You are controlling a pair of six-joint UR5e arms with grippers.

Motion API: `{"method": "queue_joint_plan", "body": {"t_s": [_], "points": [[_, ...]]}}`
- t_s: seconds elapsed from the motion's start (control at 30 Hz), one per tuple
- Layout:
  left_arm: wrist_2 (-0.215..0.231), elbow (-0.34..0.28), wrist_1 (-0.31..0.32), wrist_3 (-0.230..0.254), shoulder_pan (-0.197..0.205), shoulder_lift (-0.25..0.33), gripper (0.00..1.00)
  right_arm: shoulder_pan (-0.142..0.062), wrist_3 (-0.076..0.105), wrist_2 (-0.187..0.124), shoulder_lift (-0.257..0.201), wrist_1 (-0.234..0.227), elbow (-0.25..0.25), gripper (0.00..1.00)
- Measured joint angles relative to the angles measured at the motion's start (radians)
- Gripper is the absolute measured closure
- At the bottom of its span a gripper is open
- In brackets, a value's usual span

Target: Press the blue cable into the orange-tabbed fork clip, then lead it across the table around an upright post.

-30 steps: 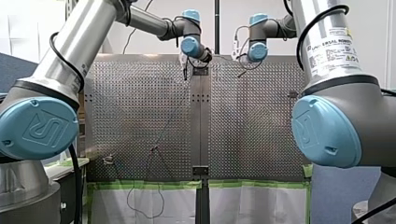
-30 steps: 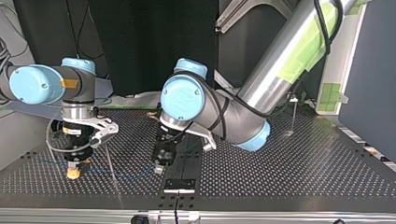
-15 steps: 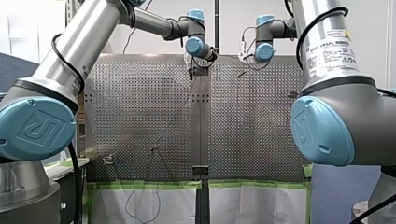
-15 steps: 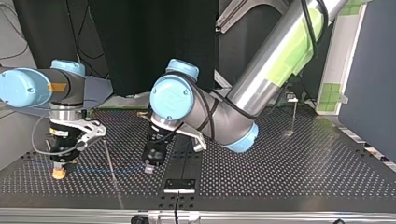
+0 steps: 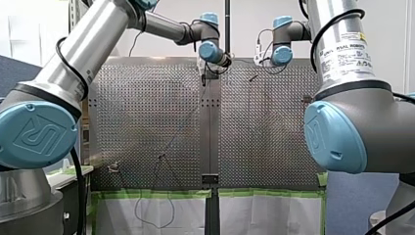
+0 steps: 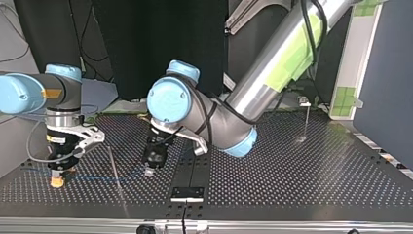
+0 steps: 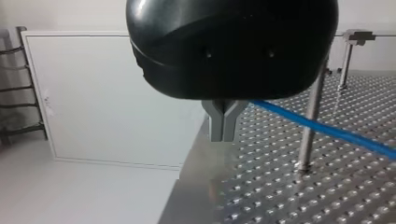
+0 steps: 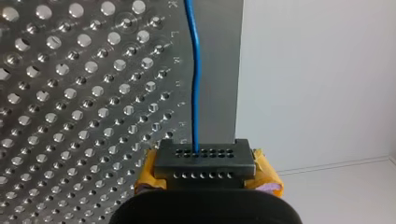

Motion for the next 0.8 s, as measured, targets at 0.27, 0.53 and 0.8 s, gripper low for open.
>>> {"method": "queue_joint_plan", "body": {"t_s": [0.27,0.53,0.8], "points": [[-0.015,0.056,-0.020,0.012,-0.024,-0.059,1.00,-0.022,0.006,-0.040,0.037,0.000,0.000,1.00],[-0.022,0.077,-0.021,0.011,-0.030,-0.076,1.00,-0.047,0.016,-0.064,0.043,-0.002,0.000,1.00],[-0.024,0.095,-0.023,0.011,-0.042,-0.124,1.00,-0.069,0.041,-0.093,0.058,-0.004,0.000,1.00]]}}
